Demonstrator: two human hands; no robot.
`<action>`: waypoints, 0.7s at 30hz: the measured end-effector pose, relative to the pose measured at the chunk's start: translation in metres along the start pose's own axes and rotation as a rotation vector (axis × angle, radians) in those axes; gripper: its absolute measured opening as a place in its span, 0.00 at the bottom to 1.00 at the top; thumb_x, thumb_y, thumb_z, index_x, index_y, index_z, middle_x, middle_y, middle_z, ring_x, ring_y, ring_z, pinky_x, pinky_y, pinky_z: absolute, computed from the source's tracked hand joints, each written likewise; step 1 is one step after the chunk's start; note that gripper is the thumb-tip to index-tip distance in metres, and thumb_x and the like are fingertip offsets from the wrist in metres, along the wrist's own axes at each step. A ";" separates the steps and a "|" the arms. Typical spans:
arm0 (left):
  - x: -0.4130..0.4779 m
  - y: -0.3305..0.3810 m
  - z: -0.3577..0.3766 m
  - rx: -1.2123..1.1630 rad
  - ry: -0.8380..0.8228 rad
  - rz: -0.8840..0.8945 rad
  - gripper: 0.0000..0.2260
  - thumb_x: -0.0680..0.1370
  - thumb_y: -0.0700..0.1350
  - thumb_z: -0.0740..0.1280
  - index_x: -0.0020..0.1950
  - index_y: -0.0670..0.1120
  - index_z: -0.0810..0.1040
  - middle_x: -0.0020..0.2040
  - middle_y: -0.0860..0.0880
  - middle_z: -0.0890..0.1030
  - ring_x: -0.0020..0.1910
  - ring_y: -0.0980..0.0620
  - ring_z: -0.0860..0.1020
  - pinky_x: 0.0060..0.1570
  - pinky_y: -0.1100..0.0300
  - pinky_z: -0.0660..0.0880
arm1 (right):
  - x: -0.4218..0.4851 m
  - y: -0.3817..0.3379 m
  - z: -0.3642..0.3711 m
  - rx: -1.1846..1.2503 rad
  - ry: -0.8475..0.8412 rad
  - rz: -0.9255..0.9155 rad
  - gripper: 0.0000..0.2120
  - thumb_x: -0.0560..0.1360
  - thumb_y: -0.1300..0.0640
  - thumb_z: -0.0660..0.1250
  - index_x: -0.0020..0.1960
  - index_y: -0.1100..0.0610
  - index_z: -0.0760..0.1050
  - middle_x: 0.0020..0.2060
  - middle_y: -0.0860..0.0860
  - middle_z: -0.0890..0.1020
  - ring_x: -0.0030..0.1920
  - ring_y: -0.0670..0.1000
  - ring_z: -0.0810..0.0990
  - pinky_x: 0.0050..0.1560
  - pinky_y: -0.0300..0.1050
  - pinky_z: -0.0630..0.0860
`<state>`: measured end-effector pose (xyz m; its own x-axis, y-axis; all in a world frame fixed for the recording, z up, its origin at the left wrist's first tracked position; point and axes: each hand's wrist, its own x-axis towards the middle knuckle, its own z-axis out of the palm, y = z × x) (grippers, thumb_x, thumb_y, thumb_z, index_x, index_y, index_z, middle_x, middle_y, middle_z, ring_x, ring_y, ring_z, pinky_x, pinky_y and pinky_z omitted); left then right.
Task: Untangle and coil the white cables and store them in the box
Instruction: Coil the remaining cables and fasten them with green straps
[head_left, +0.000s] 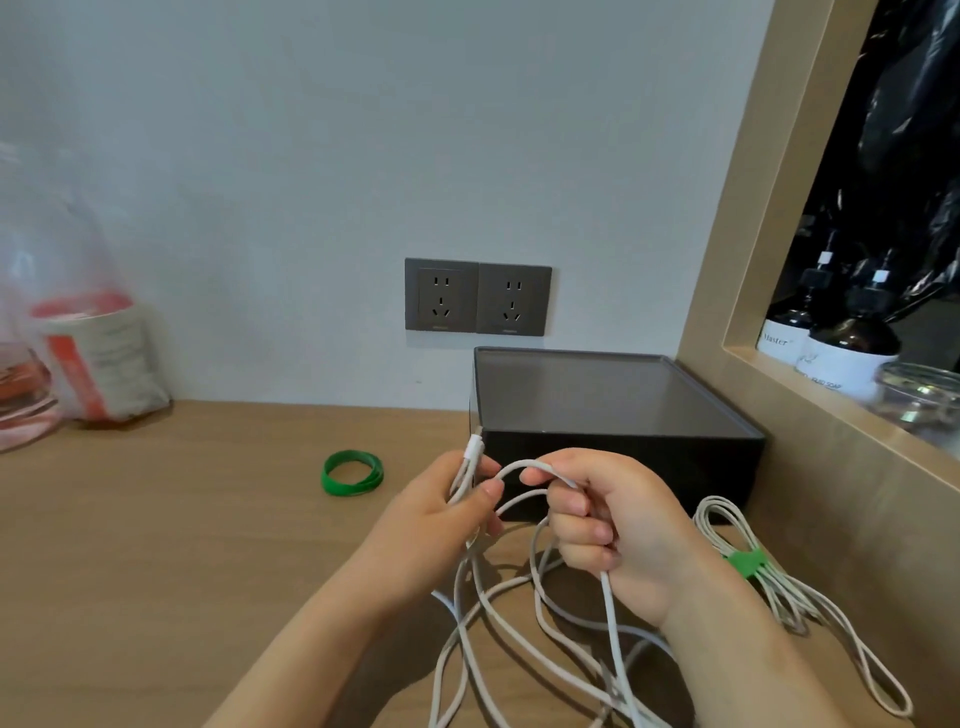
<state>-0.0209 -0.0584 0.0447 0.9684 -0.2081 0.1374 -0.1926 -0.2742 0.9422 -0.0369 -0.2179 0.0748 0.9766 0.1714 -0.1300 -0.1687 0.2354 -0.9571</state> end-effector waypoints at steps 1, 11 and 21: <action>-0.001 0.000 0.000 0.016 -0.020 0.013 0.05 0.80 0.50 0.61 0.54 0.56 0.73 0.37 0.54 0.80 0.31 0.68 0.75 0.34 0.72 0.69 | -0.001 -0.001 0.000 0.020 -0.023 -0.011 0.12 0.78 0.61 0.57 0.44 0.64 0.78 0.25 0.51 0.67 0.21 0.44 0.60 0.18 0.34 0.57; -0.009 0.011 -0.004 -0.280 -0.216 -0.076 0.04 0.81 0.40 0.59 0.53 0.43 0.72 0.39 0.46 0.80 0.40 0.50 0.82 0.41 0.56 0.81 | 0.002 0.005 0.004 -0.135 0.187 -0.111 0.11 0.80 0.58 0.58 0.47 0.61 0.77 0.24 0.49 0.69 0.21 0.44 0.62 0.19 0.34 0.59; -0.008 0.010 -0.007 -0.539 -0.298 -0.230 0.20 0.71 0.61 0.60 0.50 0.45 0.71 0.27 0.51 0.65 0.23 0.56 0.60 0.23 0.66 0.58 | 0.004 0.011 0.010 -0.341 0.243 -0.249 0.08 0.79 0.58 0.60 0.47 0.54 0.78 0.27 0.49 0.73 0.21 0.42 0.66 0.21 0.34 0.62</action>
<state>-0.0294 -0.0532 0.0549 0.8754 -0.4723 -0.1033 0.1952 0.1497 0.9693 -0.0365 -0.2049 0.0665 0.9915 -0.0880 0.0962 0.0880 -0.0930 -0.9918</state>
